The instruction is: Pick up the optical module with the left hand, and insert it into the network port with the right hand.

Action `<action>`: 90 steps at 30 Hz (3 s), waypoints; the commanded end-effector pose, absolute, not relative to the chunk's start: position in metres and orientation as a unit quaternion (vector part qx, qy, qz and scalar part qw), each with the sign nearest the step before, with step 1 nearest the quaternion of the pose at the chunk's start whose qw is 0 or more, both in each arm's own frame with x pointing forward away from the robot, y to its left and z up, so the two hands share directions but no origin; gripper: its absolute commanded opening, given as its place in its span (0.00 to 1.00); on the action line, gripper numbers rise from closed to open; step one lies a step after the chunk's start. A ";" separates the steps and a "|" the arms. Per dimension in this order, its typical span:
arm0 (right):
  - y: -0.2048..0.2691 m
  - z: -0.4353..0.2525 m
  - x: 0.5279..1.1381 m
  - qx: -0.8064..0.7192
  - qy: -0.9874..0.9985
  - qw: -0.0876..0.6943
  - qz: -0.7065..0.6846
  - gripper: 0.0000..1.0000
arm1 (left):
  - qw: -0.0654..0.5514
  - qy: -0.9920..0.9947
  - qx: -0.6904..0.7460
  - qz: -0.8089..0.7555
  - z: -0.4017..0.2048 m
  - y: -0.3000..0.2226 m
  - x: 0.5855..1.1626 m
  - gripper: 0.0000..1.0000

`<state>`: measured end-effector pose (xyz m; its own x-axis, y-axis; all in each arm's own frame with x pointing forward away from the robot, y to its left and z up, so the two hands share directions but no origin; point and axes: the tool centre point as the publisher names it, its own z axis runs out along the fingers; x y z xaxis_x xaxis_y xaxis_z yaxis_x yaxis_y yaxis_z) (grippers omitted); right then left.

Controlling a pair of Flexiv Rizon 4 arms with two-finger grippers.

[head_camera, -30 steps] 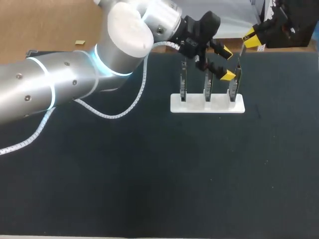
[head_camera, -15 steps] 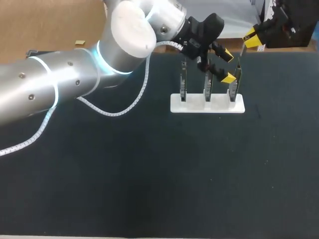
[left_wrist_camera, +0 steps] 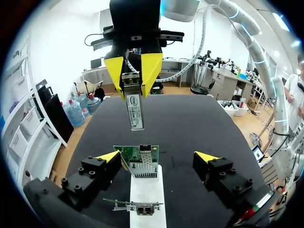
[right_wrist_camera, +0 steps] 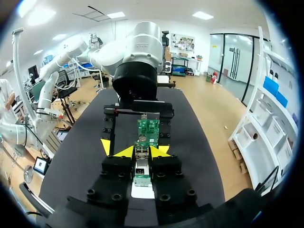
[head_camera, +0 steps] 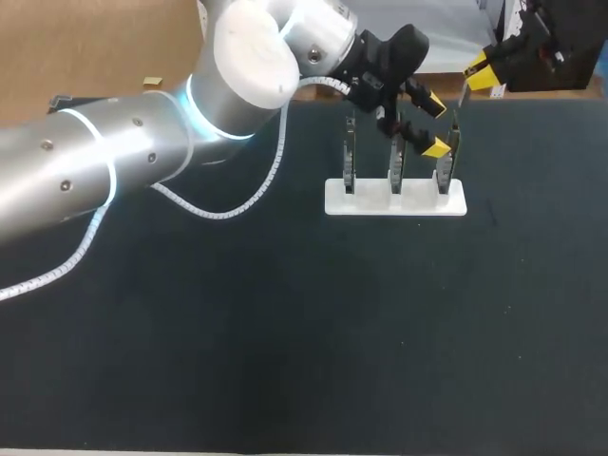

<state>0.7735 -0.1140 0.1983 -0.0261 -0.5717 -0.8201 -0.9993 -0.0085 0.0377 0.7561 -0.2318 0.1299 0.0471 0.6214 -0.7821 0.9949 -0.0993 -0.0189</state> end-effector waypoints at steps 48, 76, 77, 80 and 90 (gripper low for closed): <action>-0.108 0.190 0.770 -0.638 0.626 0.307 0.325 0.00 | 0.286 0.616 0.668 -0.304 0.131 -0.229 0.761 1.00; -0.105 0.174 0.762 -0.643 0.634 0.287 0.320 0.00 | 0.286 0.616 0.668 -0.304 0.131 -0.229 0.761 1.00; -0.105 0.174 0.762 -0.642 0.634 0.287 0.320 0.00 | 0.286 0.616 0.668 -0.304 0.131 -0.229 0.761 1.00; -0.106 0.173 0.762 -0.642 0.635 0.286 0.321 0.00 | 0.286 0.616 0.668 -0.304 0.131 -0.229 0.761 1.00; -0.107 0.166 0.765 -0.639 0.640 0.278 0.324 0.00 | 0.286 0.616 0.668 -0.304 0.131 -0.229 0.761 1.00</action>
